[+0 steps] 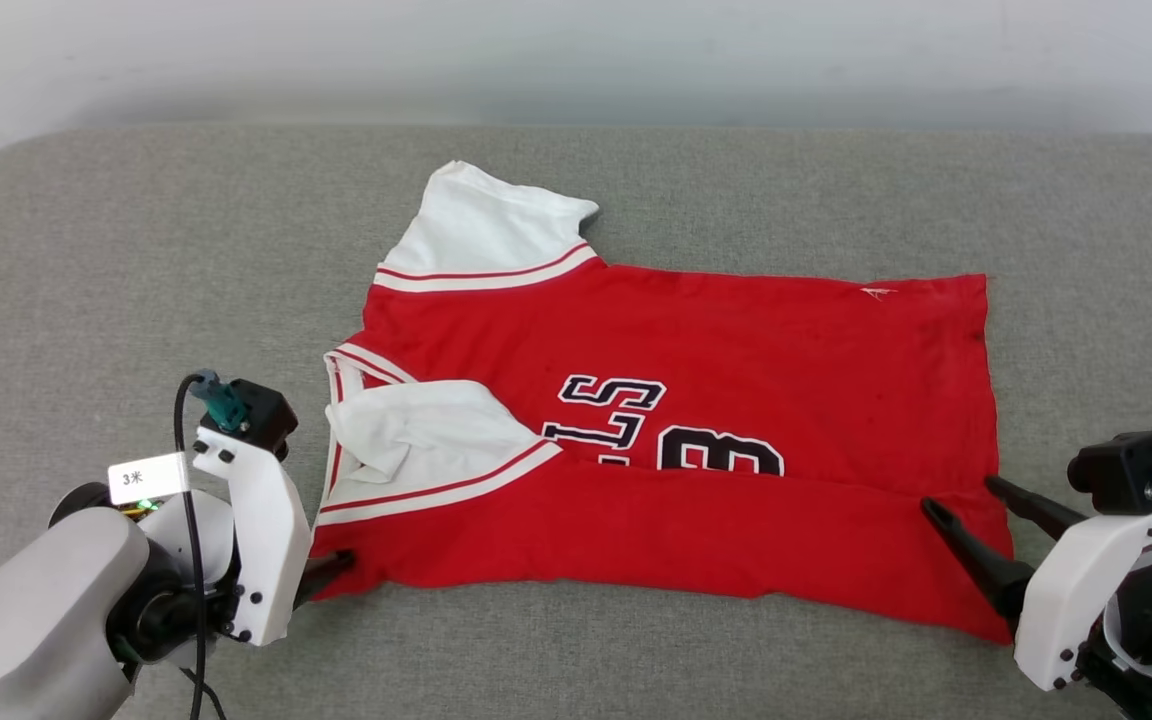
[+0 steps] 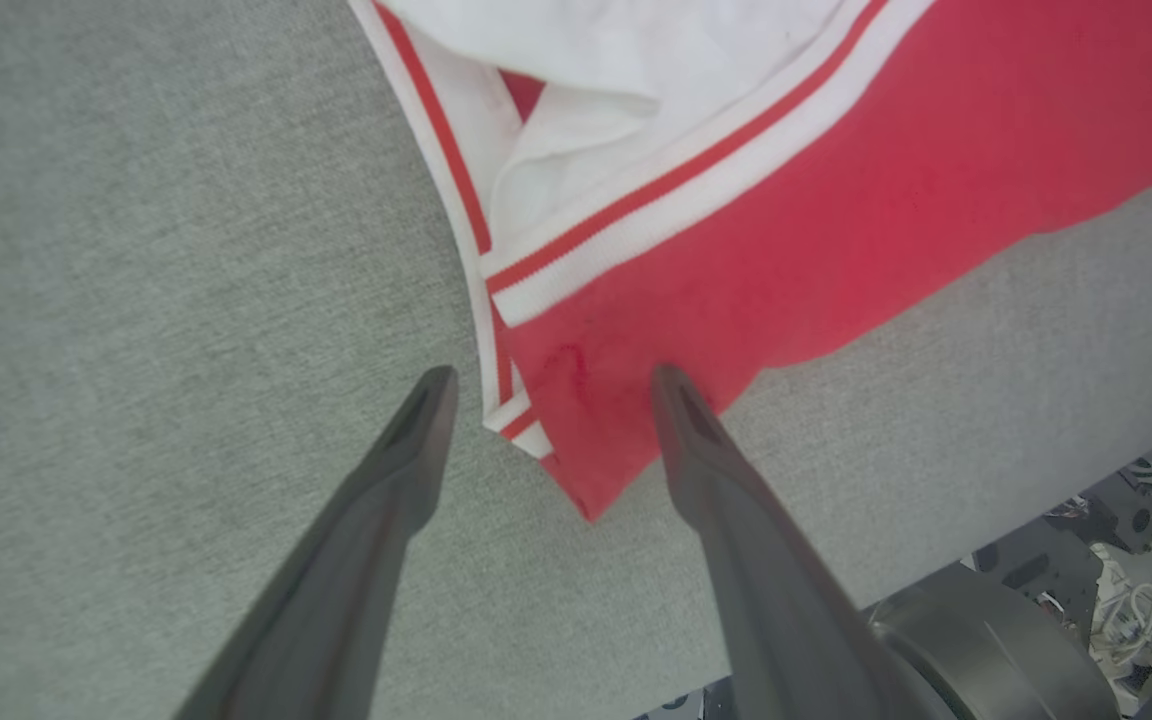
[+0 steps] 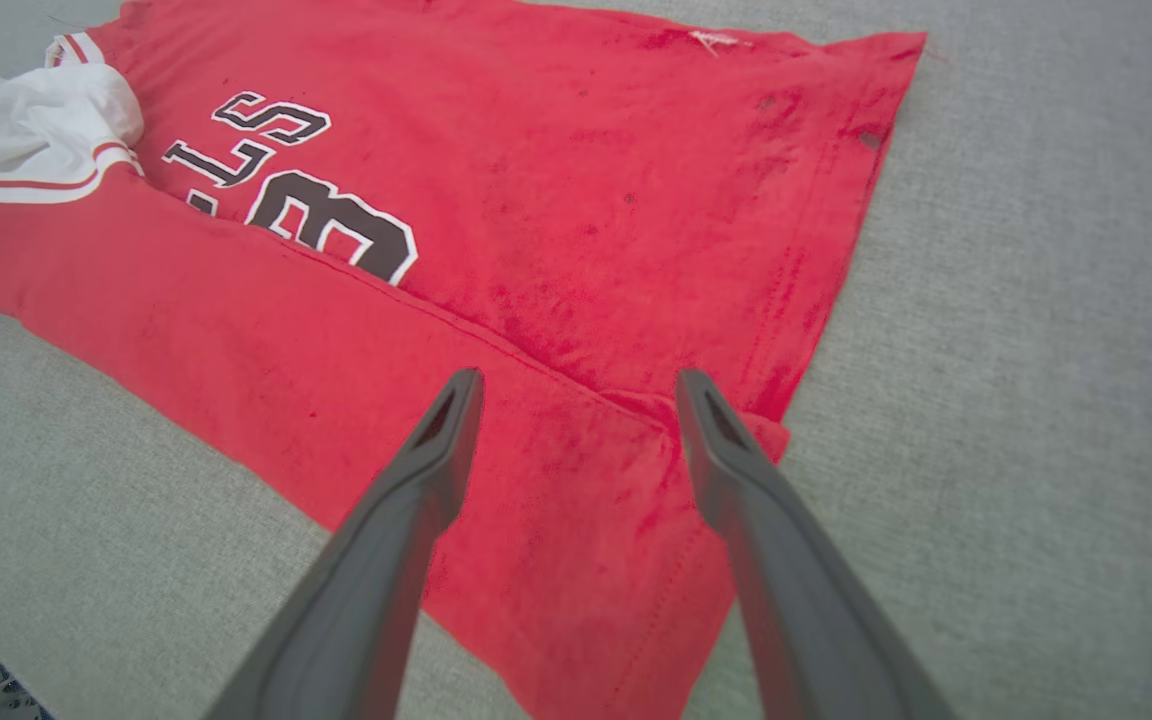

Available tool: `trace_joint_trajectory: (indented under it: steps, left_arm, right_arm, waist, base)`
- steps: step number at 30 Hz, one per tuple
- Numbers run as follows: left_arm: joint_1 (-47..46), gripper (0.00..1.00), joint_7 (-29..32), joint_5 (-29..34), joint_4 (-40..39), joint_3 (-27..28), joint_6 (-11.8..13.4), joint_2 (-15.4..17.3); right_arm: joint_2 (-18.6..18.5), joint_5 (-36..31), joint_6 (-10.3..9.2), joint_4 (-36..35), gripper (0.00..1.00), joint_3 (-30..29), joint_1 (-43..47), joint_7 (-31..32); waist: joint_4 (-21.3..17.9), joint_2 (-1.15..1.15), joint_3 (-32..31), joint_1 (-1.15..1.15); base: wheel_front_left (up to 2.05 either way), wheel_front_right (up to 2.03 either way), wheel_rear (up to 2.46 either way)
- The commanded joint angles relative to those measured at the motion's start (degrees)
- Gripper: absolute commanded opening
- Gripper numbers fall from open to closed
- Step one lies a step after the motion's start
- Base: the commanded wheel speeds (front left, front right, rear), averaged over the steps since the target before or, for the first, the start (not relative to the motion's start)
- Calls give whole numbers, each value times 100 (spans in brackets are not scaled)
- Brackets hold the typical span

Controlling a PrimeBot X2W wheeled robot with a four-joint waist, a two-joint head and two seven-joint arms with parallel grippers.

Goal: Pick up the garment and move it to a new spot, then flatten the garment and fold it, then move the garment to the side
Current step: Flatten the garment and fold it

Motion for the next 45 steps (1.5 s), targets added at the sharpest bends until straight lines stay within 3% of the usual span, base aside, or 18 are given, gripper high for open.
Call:
trace_joint_trajectory:
  steps: [1,11,13,14,22,32,33,36,45]
  left_arm:
    - [-78,100,-21,42,64,-21,17,-57]
    - [179,100,24,72,899,-377,-169,-382]
    - [215,7,-12,67,1000,-424,-217,-451]
    - [218,0,-33,80,1029,-445,-241,-473]
    - [76,0,-443,130,949,-305,-360,-354]
    - [50,0,-812,302,344,-213,-261,-225]
    - [30,0,-835,357,181,-234,-214,-227]
    - [-23,0,-838,373,61,-221,-170,-261]
    - [-157,0,-879,492,-124,-237,-107,-280]
  right_arm:
    - [22,-36,-5,-15,100,-13,-77,-19]
    - [-1,-10,-5,2,100,21,-189,-35]
    - [-35,-3,-5,-5,100,0,-222,-17]
    - [-52,-3,-5,-14,100,-9,-237,-10]
    - [-407,-175,-5,-224,100,-178,-352,439]
    - [-943,192,-5,-594,100,-229,-211,2148]
    - [-877,364,-5,-563,100,-200,-179,2543]
    - [-772,339,-5,-443,100,-147,-200,2737]
    - [-310,115,-5,389,100,105,-267,2642]
  waist:
    - [-49,0,68,0]
    - [-195,0,255,0]
    - [-202,0,238,0]
    - [-203,0,220,0]
    - [-127,0,-17,0]
    - [34,0,-183,0]
    - [72,0,-160,0]
    - [117,0,-101,0]
    - [242,0,168,0]
  base:
    - [0,0,0]
    - [0,0,0]
    - [0,0,0]
    - [0,0,0]
    - [0,0,0]
    - [0,0,0]
    - [0,0,0]
    - [0,0,0]
    - [0,0,0]
